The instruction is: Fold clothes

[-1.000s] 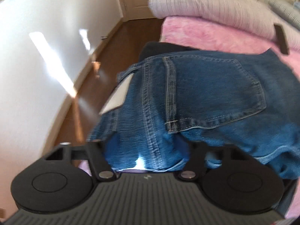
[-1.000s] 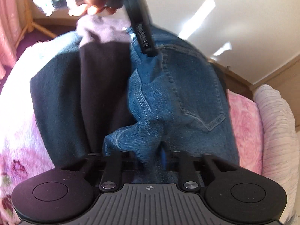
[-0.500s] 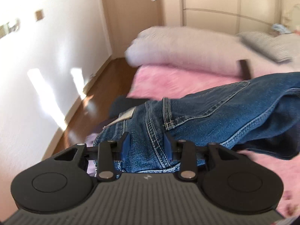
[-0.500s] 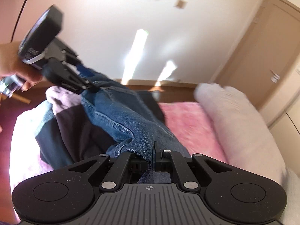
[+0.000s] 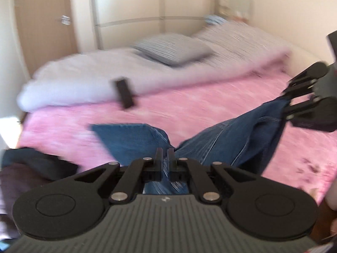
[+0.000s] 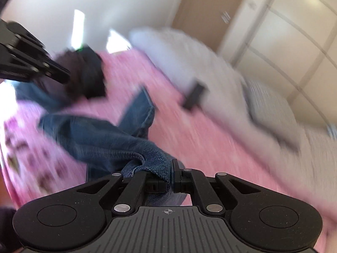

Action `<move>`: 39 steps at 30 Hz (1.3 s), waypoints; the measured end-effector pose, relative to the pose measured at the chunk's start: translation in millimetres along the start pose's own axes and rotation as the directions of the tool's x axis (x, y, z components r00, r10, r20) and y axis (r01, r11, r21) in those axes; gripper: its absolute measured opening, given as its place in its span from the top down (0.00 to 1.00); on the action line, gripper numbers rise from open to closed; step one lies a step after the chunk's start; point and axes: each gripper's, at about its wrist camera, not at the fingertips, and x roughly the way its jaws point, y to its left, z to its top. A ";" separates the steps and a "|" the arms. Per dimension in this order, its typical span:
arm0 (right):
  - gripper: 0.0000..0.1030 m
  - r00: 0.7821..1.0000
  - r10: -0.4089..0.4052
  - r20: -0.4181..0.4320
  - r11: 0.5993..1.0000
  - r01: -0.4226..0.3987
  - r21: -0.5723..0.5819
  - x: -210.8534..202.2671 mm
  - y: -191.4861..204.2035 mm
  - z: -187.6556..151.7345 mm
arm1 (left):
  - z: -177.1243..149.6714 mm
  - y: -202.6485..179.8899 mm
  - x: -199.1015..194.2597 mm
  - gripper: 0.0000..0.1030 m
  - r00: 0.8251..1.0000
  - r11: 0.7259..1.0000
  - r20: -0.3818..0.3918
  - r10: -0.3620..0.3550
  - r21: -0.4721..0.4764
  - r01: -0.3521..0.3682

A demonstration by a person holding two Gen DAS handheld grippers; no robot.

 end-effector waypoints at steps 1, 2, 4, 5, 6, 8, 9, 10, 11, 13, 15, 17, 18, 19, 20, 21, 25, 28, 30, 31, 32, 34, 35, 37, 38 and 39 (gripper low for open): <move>0.98 0.999 -0.018 -0.046 0.999 0.020 0.037 2.6 -14.6 -24.7 | 2.4 -22.8 9.6 0.95 0.999 1.000 -0.019 -0.030 0.001 0.030; 0.98 0.994 -0.034 -0.106 0.997 0.042 0.068 6.2 -26.9 -49.5 | 3.5 -42.5 17.1 0.93 0.997 0.998 -0.046 -0.059 0.007 0.059; 0.97 0.974 -0.011 -0.225 0.994 0.035 0.107 13.0 -42.3 -93.4 | 0.0 -70.2 29.0 0.83 0.991 0.995 -0.102 -0.081 0.042 0.086; 0.97 0.962 0.008 -0.272 0.992 0.026 0.121 14.6 -48.7 -114.1 | -3.5 -81.0 32.4 0.72 0.988 0.994 -0.132 -0.080 0.058 0.088; 0.97 0.947 0.028 -0.319 0.991 0.017 0.136 16.1 -55.2 -134.9 | -7.7 -89.2 34.8 0.67 0.984 0.993 -0.158 -0.080 0.068 0.091; 0.87 0.928 0.021 -0.371 0.992 0.028 0.125 15.0 -55.4 -157.5 | -18.5 -87.1 41.6 0.60 0.975 0.994 -0.214 -0.065 0.072 0.082; 0.78 0.924 0.001 -0.383 0.994 0.042 0.104 12.9 -50.9 -162.0 | -23.8 -86.0 45.0 0.54 0.969 0.994 -0.241 -0.056 0.074 0.076; 0.70 0.919 -0.019 -0.394 0.995 0.057 0.083 10.8 -46.5 -166.6 | -29.0 -83.7 47.8 0.54 0.964 0.995 -0.262 -0.039 0.079 0.062; 0.66 0.914 -0.042 -0.404 0.996 0.072 0.058 8.9 -41.3 -170.2 | -34.1 -81.3 51.2 0.54 0.959 0.995 -0.283 -0.022 0.085 0.048; 0.61 0.907 -0.113 -0.407 0.993 0.109 -0.034 6.4 -23.3 -168.5 | -43.6 -73.5 65.2 0.53 0.950 0.994 -0.313 0.021 0.104 0.013; 0.51 0.893 -0.167 -0.419 0.985 0.131 -0.112 4.4 -5.7 -165.7 | -55.6 -69.0 61.1 0.52 0.945 0.995 -0.323 0.049 0.101 -0.018; 0.32 0.881 -0.170 -0.441 0.982 0.115 -0.147 3.9 14.4 -168.9 | -62.8 -57.6 60.3 0.48 0.942 0.998 -0.331 0.049 0.059 -0.031; 0.31 0.875 -0.139 -0.465 0.986 0.077 -0.150 4.4 24.5 -170.3 | -65.6 -51.8 59.7 0.46 0.943 0.998 -0.329 0.048 0.041 -0.036; 0.31 0.866 -0.108 -0.489 0.987 0.034 -0.159 3.7 34.0 -169.8 | -70.0 -49.6 51.9 0.45 0.944 0.999 -0.327 0.045 0.028 -0.038; 0.31 0.870 -0.090 -0.485 0.985 0.008 -0.170 1.8 43.5 -168.2 | -73.4 -46.9 50.4 0.43 0.944 0.999 -0.327 0.039 0.019 -0.035; 0.30 0.885 -0.073 -0.459 0.983 -0.013 -0.182 -1.9 53.0 -166.0 | -76.8 -44.1 49.3 0.40 0.944 0.999 -0.329 0.035 0.010 -0.033; 0.20 0.941 -0.004 -0.338 0.956 -0.095 -0.277 15.7 92.2 -154.2 | -92.2 -34.2 54.5 0.39 0.936 1.000 -0.351 0.020 -0.006 -0.024; 0.20 0.968 0.038 -0.249 0.901 -0.141 -0.409 45.4 129.8 -145.7 | -102.0 -26.5 56.9 0.39 0.934 1.000 -0.356 0.024 -0.006 -0.028; 0.20 0.976 0.069 -0.204 0.853 -0.164 -0.495 66.3 155.5 -146.8 | -110.2 -19.4 56.8 0.39 0.933 0.999 -0.359 0.027 -0.012 -0.034; 0.20 0.976 0.071 -0.206 0.814 -0.176 -0.553 80.3 172.8 -152.0 | -114.4 -15.8 57.0 0.39 0.931 0.999 -0.363 0.029 -0.016 -0.037; 0.20 0.975 0.058 -0.212 0.769 -0.180 -0.613 94.9 187.4 -157.6 | -118.6 -12.7 57.2 0.39 0.929 0.999 -0.369 0.032 -0.018 -0.041; 0.18 0.978 0.014 -0.207 0.729 -0.152 -0.668 113.8 199.5 -166.5 | -125.4 -7.8 57.9 0.39 0.924 0.998 -0.381 0.044 -0.014 -0.053; 0.18 0.980 0.010 -0.200 0.731 -0.143 -0.667 119.5 199.8 -168.2 | -128.5 -5.5 58.2 0.39 0.921 0.998 -0.386 0.050 -0.012 -0.060; 0.39 0.980 0.082 -0.180 0.829 -0.167 -0.534 116.5 179.8 -157.4 | -128.4 -3.4 56.5 0.39 0.920 0.997 -0.386 0.062 -0.011 -0.071; 0.49 0.978 0.106 -0.179 0.858 -0.181 -0.480 111.3 169.1 -150.1 | -126.6 -2.3 55.0 0.39 0.922 0.997 -0.381 0.064 -0.013 -0.074; 0.69 0.979 0.122 -0.161 0.879 -0.182 -0.441 102.6 157.2 -142.5 | -123.9 -1.4 53.3 0.39 0.925 0.997 -0.376 0.064 -0.015 -0.075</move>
